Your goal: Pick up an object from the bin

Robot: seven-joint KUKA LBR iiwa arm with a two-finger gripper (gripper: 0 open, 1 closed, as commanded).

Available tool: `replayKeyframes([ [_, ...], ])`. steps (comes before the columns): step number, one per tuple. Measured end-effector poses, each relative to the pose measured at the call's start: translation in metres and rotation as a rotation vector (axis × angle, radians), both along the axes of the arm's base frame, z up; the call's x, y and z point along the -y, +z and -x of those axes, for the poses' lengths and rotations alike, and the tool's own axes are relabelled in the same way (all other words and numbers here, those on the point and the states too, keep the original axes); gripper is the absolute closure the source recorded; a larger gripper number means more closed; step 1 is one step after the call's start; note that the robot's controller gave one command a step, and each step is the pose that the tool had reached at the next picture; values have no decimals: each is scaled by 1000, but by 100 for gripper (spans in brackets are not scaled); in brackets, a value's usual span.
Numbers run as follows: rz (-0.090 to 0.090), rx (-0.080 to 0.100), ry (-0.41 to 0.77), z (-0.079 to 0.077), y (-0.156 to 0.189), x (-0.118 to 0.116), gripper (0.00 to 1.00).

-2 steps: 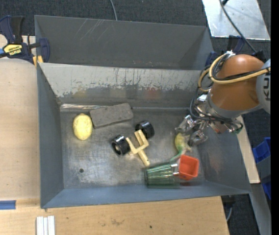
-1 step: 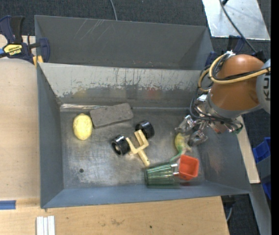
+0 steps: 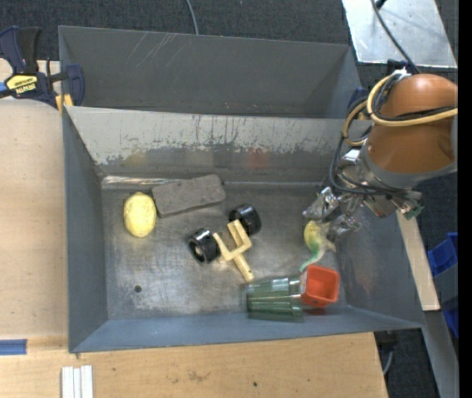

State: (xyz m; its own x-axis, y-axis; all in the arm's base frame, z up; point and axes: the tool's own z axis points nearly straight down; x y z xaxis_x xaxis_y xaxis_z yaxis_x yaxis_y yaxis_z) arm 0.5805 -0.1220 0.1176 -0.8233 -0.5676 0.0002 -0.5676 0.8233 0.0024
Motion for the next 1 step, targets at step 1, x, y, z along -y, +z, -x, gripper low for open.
replayKeyframes([
  [1,3,10,2,-2,41,2,100],
])
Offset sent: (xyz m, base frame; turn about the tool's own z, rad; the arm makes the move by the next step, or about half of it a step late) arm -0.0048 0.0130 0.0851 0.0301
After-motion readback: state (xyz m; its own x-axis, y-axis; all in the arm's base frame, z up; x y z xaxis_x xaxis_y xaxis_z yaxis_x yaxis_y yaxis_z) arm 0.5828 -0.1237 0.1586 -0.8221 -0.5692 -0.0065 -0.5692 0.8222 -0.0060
